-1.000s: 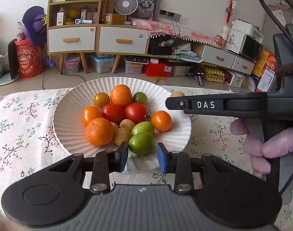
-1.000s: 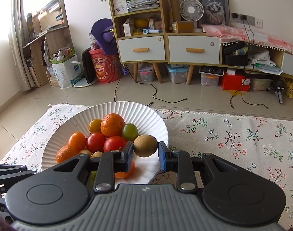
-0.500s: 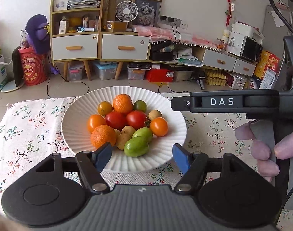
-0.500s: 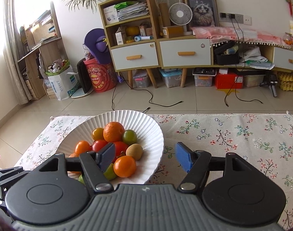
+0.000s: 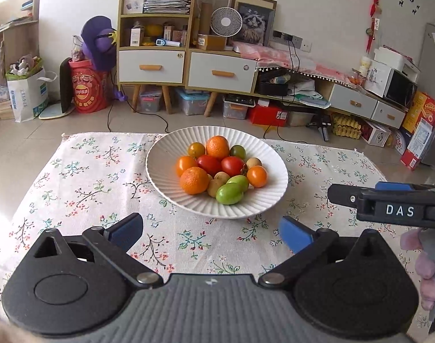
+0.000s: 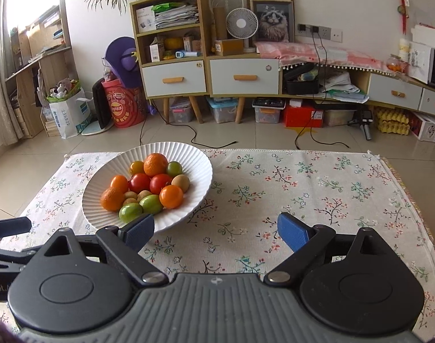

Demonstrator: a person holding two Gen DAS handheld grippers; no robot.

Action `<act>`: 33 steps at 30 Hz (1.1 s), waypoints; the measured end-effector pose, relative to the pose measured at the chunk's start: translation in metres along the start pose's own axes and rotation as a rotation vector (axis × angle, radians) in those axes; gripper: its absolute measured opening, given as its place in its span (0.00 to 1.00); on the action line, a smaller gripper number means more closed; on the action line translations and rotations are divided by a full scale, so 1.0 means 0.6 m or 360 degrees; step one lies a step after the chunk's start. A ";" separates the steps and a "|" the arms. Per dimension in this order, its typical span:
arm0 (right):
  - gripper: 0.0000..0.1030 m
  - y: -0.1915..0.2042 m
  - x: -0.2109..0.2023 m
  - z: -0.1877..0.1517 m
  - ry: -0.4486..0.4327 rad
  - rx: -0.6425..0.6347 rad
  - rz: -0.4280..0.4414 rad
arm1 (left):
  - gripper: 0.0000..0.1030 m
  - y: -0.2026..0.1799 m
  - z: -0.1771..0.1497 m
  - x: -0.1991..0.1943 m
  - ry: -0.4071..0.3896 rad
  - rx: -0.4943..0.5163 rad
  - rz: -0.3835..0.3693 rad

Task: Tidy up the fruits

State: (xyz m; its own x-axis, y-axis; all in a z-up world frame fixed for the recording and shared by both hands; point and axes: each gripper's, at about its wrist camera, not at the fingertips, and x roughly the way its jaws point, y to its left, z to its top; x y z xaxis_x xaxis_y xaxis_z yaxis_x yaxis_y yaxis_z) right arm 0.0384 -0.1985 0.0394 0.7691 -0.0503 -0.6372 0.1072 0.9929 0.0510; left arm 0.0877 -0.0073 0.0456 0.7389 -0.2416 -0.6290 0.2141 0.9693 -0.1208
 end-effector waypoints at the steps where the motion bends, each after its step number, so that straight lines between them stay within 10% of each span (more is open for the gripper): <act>1: 0.91 0.005 -0.004 -0.004 0.0023 -0.0005 -0.0029 | 0.94 0.001 -0.005 -0.005 0.0018 -0.0024 0.0018; 18: 0.99 0.047 -0.022 -0.045 0.0135 -0.0067 -0.0055 | 0.94 0.017 -0.021 -0.025 0.0176 -0.0028 0.0291; 33: 0.99 0.057 -0.023 -0.064 0.0191 -0.0082 -0.0072 | 0.94 0.003 -0.030 -0.028 0.0169 0.0017 0.0297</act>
State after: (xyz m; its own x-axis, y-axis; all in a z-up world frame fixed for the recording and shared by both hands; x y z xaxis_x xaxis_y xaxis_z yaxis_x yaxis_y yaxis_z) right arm 0.0073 -0.1595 0.0204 0.6829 -0.0850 -0.7255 0.1054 0.9943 -0.0173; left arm 0.0642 -0.0006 0.0418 0.6950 -0.0514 -0.7172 0.0873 0.9961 0.0132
